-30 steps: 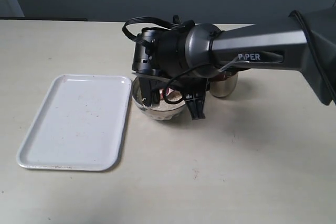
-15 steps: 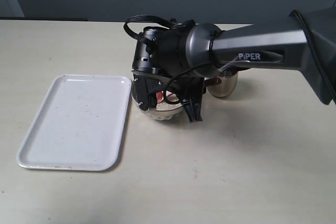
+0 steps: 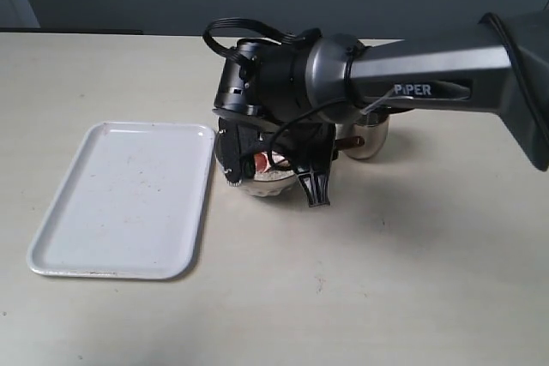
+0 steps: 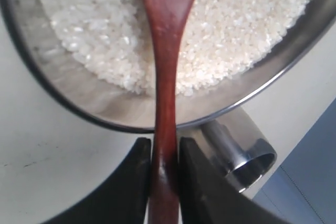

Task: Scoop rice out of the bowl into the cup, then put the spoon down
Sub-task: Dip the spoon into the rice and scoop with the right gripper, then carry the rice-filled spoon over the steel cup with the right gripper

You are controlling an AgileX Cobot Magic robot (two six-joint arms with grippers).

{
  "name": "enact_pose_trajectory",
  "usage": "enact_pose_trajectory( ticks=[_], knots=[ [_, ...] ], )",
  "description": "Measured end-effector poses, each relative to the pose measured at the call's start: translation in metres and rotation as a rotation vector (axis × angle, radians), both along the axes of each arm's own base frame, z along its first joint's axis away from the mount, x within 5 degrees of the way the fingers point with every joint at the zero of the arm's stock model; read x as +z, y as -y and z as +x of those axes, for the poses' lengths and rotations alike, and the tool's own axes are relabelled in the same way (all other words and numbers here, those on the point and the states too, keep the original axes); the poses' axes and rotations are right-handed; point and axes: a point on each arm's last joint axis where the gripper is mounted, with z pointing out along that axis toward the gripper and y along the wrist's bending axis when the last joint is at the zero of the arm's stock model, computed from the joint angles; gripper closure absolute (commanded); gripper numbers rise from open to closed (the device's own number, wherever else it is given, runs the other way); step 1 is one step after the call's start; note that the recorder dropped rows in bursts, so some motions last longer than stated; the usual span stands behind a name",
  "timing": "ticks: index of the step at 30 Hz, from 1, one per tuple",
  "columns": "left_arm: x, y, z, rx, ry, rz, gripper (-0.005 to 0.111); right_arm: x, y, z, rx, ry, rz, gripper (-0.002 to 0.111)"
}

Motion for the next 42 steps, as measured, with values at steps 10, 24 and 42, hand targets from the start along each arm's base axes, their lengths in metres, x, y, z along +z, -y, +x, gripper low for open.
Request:
enact_pose_trajectory(
  ticks=[10,24,42],
  knots=[
    [0.0,0.0,0.0,0.0,0.0,0.0,0.106,0.007,0.014,0.006,-0.126,-0.078,0.068,0.109],
    [0.0,0.0,0.0,0.0,0.0,0.0,0.106,0.006,0.024,0.01,-0.233,-0.16,0.129,0.109],
    [0.0,0.0,0.0,0.0,0.0,0.0,0.106,0.063,0.103,0.05,-0.562,-0.186,0.305,0.109]
  ],
)
